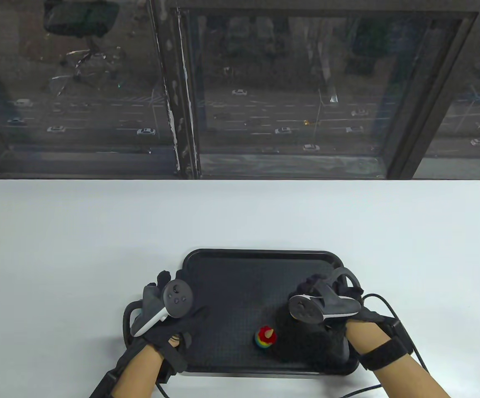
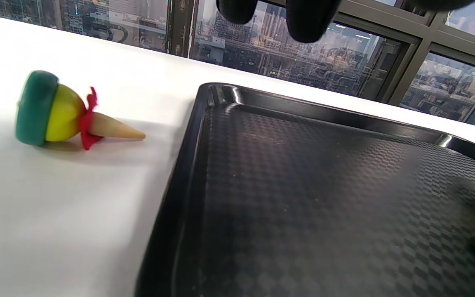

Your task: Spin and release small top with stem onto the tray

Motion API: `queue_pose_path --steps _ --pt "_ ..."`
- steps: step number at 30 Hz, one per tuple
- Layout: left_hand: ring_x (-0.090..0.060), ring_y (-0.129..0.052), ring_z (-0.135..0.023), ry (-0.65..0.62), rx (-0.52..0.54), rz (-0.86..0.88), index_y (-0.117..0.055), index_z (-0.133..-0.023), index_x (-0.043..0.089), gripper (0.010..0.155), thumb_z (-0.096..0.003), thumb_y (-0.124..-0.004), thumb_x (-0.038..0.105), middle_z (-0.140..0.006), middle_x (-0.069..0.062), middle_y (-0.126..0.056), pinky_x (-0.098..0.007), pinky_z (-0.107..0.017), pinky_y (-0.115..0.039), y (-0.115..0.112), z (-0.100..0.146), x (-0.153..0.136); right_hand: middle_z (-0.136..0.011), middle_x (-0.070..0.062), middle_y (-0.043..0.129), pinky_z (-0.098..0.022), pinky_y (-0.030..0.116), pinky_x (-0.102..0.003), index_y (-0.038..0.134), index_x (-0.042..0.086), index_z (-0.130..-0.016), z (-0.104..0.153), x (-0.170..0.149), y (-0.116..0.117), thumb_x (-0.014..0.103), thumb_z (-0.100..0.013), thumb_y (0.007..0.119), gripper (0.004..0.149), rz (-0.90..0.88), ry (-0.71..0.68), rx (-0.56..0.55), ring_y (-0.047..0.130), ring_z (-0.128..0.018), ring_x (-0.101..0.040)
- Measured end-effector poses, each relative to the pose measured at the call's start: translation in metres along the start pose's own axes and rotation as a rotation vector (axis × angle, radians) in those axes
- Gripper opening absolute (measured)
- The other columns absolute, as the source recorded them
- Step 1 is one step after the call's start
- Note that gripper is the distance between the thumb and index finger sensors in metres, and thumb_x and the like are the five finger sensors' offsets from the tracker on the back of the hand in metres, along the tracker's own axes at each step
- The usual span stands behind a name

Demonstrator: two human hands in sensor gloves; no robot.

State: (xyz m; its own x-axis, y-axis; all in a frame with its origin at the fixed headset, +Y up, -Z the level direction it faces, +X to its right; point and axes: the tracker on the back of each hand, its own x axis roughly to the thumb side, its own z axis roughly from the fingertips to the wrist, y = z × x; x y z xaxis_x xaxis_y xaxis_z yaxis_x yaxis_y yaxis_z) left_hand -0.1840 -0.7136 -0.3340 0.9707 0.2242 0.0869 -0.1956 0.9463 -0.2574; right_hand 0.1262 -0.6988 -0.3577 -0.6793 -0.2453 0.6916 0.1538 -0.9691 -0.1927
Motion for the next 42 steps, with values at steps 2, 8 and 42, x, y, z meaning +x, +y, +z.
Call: queue_pose_path --steps 2,8,42 --pt "-0.041 -0.015 -0.119 -0.004 0.008 0.009 -0.049 -0.111 0.048 0.079 -0.0373 -0.055 0.074 -0.131 0.002 -0.029 -0.064 -0.083 -0.023 0.002 0.001 0.0 -0.064 -0.001 0.106 -0.055 0.091 -0.043 0.095 0.029 -0.07 -0.005 0.003 0.003 0.028 -0.032 0.09 0.038 0.053 -0.031 0.001 0.112 -0.044 -0.017" --pt "-0.042 -0.016 -0.118 -0.011 0.009 0.015 -0.05 -0.111 0.046 0.079 -0.0374 -0.055 0.074 -0.131 0.002 -0.031 -0.064 -0.083 -0.024 0.003 0.0 0.0 -0.063 0.001 0.106 -0.055 0.091 -0.041 0.096 0.031 -0.069 -0.01 -0.001 0.002 0.028 -0.032 0.09 0.037 0.034 -0.025 -0.023 0.112 -0.044 -0.016" --pt "-0.03 -0.057 -0.118 0.55 -0.098 -0.273 -0.06 -0.099 0.063 0.06 -0.0423 -0.077 0.055 -0.129 0.016 -0.041 -0.055 -0.085 -0.061 -0.029 -0.029 -0.067 -0.114 -0.013 0.043 -0.071 0.038 -0.069 0.051 0.033 -0.107 0.149 -0.082 -0.014 0.068 -0.042 0.051 0.074 -0.513 0.92 0.018 0.051 -0.102 -0.046"
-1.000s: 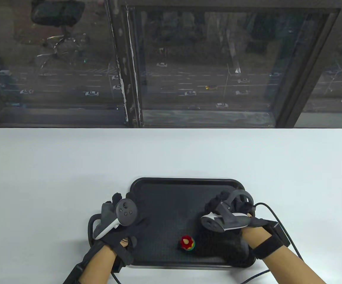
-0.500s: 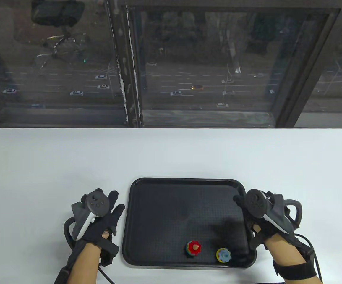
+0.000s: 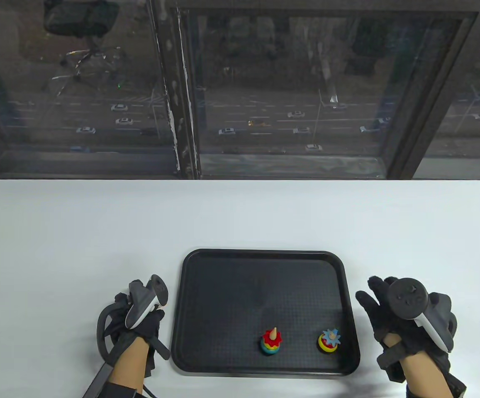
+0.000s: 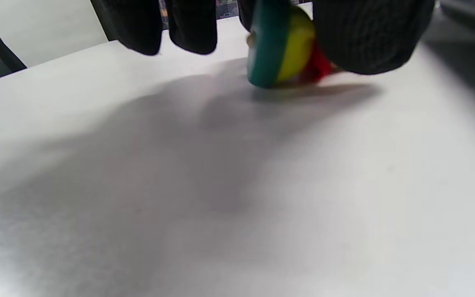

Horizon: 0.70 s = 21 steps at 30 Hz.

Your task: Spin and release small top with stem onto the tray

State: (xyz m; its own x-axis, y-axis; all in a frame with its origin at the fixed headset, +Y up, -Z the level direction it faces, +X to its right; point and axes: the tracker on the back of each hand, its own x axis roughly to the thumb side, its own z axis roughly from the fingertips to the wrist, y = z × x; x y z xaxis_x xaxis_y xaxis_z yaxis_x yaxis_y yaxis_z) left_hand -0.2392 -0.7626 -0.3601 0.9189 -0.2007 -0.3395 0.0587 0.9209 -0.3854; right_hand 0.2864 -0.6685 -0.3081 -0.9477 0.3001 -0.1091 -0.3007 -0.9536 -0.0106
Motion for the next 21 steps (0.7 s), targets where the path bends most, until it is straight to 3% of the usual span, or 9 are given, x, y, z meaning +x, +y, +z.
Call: queue_pose_path --steps 2,5,7,11,14,18,21 --pt "-0.025 -0.069 -0.112 0.023 0.034 -0.009 -0.059 -0.1 0.061 0.06 -0.0428 -0.078 0.053 -0.126 0.014 -0.052 -0.05 -0.082 -0.068 -0.003 -0.001 0.004 -0.116 -0.011 0.034 -0.07 0.032 -0.07 0.044 0.035 -0.109 -0.006 -0.007 0.011 0.069 -0.042 0.052 0.076 0.032 -0.09 0.024 0.041 -0.106 -0.047" --pt "-0.018 -0.086 -0.094 0.006 0.126 -0.058 -0.065 -0.099 0.054 0.056 -0.0452 -0.079 0.048 -0.113 0.013 -0.071 -0.042 -0.074 -0.079 -0.002 0.001 0.011 -0.117 -0.008 0.026 -0.072 0.029 -0.07 0.037 0.038 -0.11 -0.008 -0.013 0.016 0.07 -0.041 0.052 0.078 0.02 -0.09 0.013 0.03 -0.109 -0.046" --pt "-0.018 -0.088 -0.091 0.006 0.124 -0.097 -0.063 -0.099 0.055 0.055 -0.0462 -0.076 0.047 -0.111 0.014 -0.072 -0.041 -0.073 -0.081 -0.002 0.003 0.015 -0.118 -0.008 0.021 -0.071 0.028 -0.069 0.035 0.039 -0.11 -0.012 -0.019 0.021 0.07 -0.041 0.053 0.077 0.011 -0.107 0.008 0.026 -0.109 -0.046" --pt "-0.02 -0.091 -0.09 -0.008 0.107 -0.033 -0.067 -0.096 0.053 0.051 -0.0461 -0.075 0.046 -0.11 0.013 -0.074 -0.042 -0.07 -0.083 0.0 0.004 0.011 -0.117 -0.009 0.014 -0.07 0.024 -0.07 0.033 0.038 -0.11 -0.02 -0.028 0.036 0.07 -0.041 0.052 0.078 -0.007 -0.07 0.158 0.019 -0.108 -0.047" --pt "-0.024 -0.091 -0.094 -0.038 0.139 0.038 -0.064 -0.097 0.051 0.052 -0.0459 -0.075 0.047 -0.111 0.012 -0.076 -0.044 -0.071 -0.083 0.007 0.01 0.007 -0.116 -0.01 0.013 -0.07 0.023 -0.07 0.033 0.037 -0.11 -0.023 -0.03 0.04 0.07 -0.042 0.052 0.078 -0.014 -0.047 0.178 0.018 -0.108 -0.047" --pt "-0.03 -0.08 -0.104 -0.15 0.313 0.221 -0.076 -0.09 0.053 0.048 -0.0419 -0.077 0.051 -0.116 0.009 -0.067 -0.053 -0.077 -0.073 0.026 0.027 0.002 -0.116 -0.011 0.013 -0.069 0.023 -0.07 0.033 0.037 -0.11 -0.023 -0.029 0.041 0.069 -0.042 0.052 0.078 -0.047 -0.049 0.193 0.017 -0.107 -0.048" --pt "-0.026 -0.078 -0.1 -0.262 0.434 0.282 -0.08 -0.086 0.052 0.047 -0.0392 -0.08 0.052 -0.108 0.008 -0.068 -0.057 -0.076 -0.07 0.039 0.044 0.005 -0.116 -0.011 0.014 -0.069 0.023 -0.07 0.033 0.036 -0.11 -0.021 -0.027 0.04 0.069 -0.042 0.051 0.078 -0.048 -0.061 0.189 0.017 -0.107 -0.048"
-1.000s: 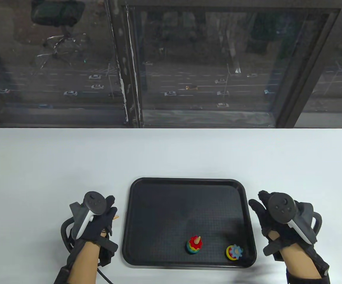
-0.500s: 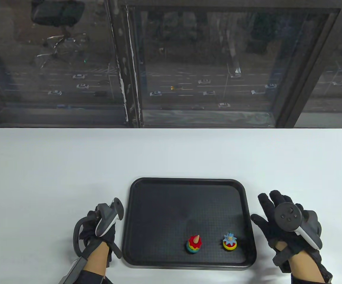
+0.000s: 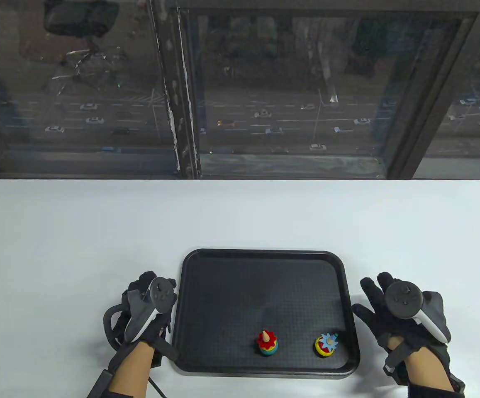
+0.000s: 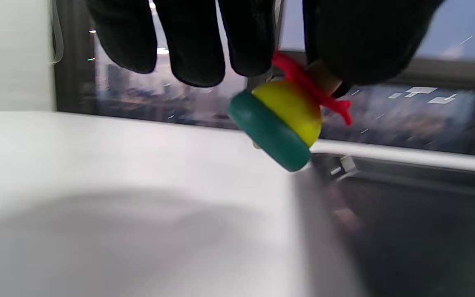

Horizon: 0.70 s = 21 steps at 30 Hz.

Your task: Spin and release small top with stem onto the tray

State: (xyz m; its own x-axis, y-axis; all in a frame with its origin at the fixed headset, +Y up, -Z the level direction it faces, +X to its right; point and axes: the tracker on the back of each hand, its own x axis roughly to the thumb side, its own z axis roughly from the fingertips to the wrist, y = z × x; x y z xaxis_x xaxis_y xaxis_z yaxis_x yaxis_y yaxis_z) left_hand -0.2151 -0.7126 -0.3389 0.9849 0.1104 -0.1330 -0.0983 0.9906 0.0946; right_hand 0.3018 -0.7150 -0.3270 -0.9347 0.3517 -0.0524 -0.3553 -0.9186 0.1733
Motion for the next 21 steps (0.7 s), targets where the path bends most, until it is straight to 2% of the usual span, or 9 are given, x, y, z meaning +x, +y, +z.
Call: queue_pose_path --steps 5,9,13,17,18,21 --pt "-0.015 -0.092 -0.082 -0.196 0.102 0.068 -0.083 -0.084 0.046 0.047 -0.0369 -0.087 0.047 -0.082 0.014 -0.092 -0.052 -0.076 -0.072 0.025 0.015 0.029 -0.116 -0.012 0.014 -0.069 0.023 -0.07 0.033 0.036 -0.11 0.002 0.004 -0.001 0.069 -0.042 0.051 0.078 -0.011 -0.021 -0.004 0.017 -0.107 -0.048" --pt "-0.01 -0.104 -0.07 -0.292 0.14 -0.031 -0.087 -0.078 0.041 0.049 -0.03 -0.095 0.048 -0.072 0.016 -0.104 -0.049 -0.073 -0.079 0.034 0.018 0.052 -0.116 -0.012 0.013 -0.069 0.023 -0.07 0.032 0.036 -0.11 0.001 0.006 0.001 0.069 -0.042 0.051 0.078 -0.012 -0.031 0.014 0.016 -0.106 -0.048" --pt "-0.008 -0.11 -0.063 -0.379 0.068 -0.162 -0.089 -0.074 0.041 0.048 -0.0274 -0.097 0.049 -0.066 0.017 -0.109 -0.046 -0.072 -0.081 0.031 0.014 0.073 -0.116 -0.012 0.013 -0.069 0.022 -0.07 0.031 0.036 -0.11 0.0 0.011 0.002 0.069 -0.042 0.051 0.079 -0.009 -0.048 0.029 0.015 -0.106 -0.048" --pt "-0.005 -0.105 -0.079 -0.532 -0.083 -0.233 -0.088 -0.079 0.045 0.043 -0.0358 -0.089 0.043 -0.079 0.019 -0.107 -0.042 -0.08 -0.073 0.021 0.01 0.092 -0.116 -0.012 0.012 -0.069 0.021 -0.07 0.031 0.036 -0.11 -0.001 0.014 0.004 0.07 -0.042 0.051 0.079 -0.007 -0.057 0.043 0.015 -0.106 -0.048" --pt "-0.004 -0.103 -0.082 -0.597 -0.153 -0.248 -0.086 -0.079 0.047 0.042 -0.037 -0.088 0.041 -0.081 0.021 -0.105 -0.04 -0.081 -0.072 0.016 0.009 0.097 -0.116 -0.011 0.012 -0.069 0.021 -0.07 0.031 0.036 -0.111 -0.001 0.015 0.006 0.07 -0.042 0.05 0.079 -0.006 -0.058 0.049 0.015 -0.106 -0.048" --pt "-0.001 -0.106 -0.08 -0.677 -0.142 -0.328 -0.087 -0.078 0.048 0.044 -0.0343 -0.09 0.038 -0.078 0.023 -0.107 -0.033 -0.082 -0.07 0.004 0.008 0.108 -0.115 -0.012 0.012 -0.068 0.021 -0.07 0.032 0.036 -0.111 0.0 0.016 0.008 0.069 -0.042 0.051 0.079 -0.004 -0.066 0.061 0.014 -0.106 -0.049"
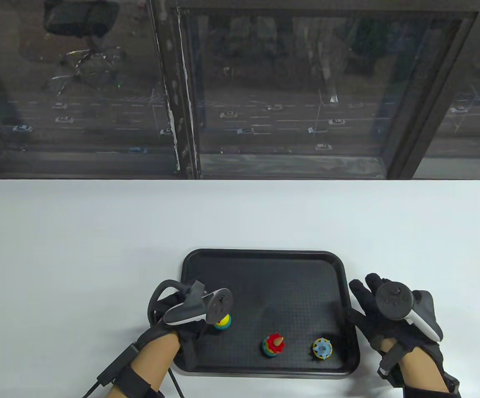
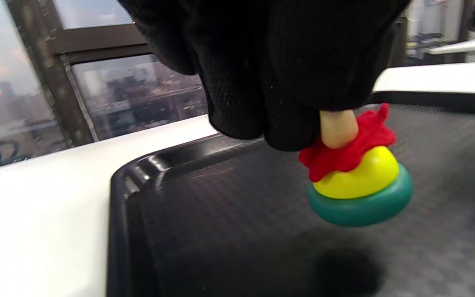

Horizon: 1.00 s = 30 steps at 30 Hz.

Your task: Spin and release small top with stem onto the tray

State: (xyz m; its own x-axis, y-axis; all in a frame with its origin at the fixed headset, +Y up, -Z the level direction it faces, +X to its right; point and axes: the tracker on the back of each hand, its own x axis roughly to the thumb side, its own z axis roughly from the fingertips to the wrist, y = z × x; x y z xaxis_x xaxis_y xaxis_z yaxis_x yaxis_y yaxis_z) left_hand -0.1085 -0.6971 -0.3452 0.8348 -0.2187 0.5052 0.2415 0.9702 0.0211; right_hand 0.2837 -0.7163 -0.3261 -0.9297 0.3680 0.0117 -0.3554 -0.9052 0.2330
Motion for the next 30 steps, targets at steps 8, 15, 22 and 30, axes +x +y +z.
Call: queue_pose_path --steps 8,15,22,30 --pt "-0.007 -0.11 -0.075 -0.082 0.061 -0.085 -0.094 -0.075 0.041 0.043 -0.0334 -0.094 0.032 -0.073 0.017 -0.111 -0.037 -0.082 -0.069 -0.005 -0.01 0.019 -0.116 -0.013 0.016 -0.068 0.022 -0.07 0.036 0.035 -0.11 0.002 0.003 -0.003 0.069 -0.042 0.05 0.078 -0.022 -0.025 -0.014 0.015 -0.106 -0.049" --pt "-0.019 -0.113 -0.066 0.382 0.161 -0.053 -0.098 -0.075 0.029 0.067 -0.029 -0.063 0.062 -0.066 0.006 -0.115 -0.049 -0.074 -0.077 0.026 0.001 -0.025 -0.116 -0.013 0.016 -0.068 0.022 -0.07 0.035 0.035 -0.111 0.003 0.003 -0.006 0.07 -0.041 0.048 0.079 -0.053 -0.042 -0.023 0.015 -0.106 -0.049" --pt "-0.026 -0.095 -0.093 0.513 0.268 0.072 -0.085 -0.092 0.035 0.077 -0.0299 -0.061 0.074 -0.094 0.007 -0.1 -0.056 -0.081 -0.062 0.033 0.052 -0.056 -0.116 -0.012 0.015 -0.068 0.022 -0.07 0.033 0.035 -0.111 0.004 0.0 -0.012 0.07 -0.041 0.05 0.08 -0.068 -0.039 -0.056 0.015 -0.106 -0.049" --pt "-0.034 -0.061 -0.117 0.482 0.229 0.203 -0.064 -0.106 0.047 0.081 -0.0315 -0.058 0.08 -0.124 0.008 -0.063 -0.062 -0.085 -0.046 0.006 0.067 -0.059 -0.116 -0.011 0.013 -0.069 0.022 -0.07 0.029 0.036 -0.11 0.004 0.001 -0.007 0.071 -0.041 0.054 0.082 0.004 -0.028 -0.066 0.015 -0.107 -0.048"
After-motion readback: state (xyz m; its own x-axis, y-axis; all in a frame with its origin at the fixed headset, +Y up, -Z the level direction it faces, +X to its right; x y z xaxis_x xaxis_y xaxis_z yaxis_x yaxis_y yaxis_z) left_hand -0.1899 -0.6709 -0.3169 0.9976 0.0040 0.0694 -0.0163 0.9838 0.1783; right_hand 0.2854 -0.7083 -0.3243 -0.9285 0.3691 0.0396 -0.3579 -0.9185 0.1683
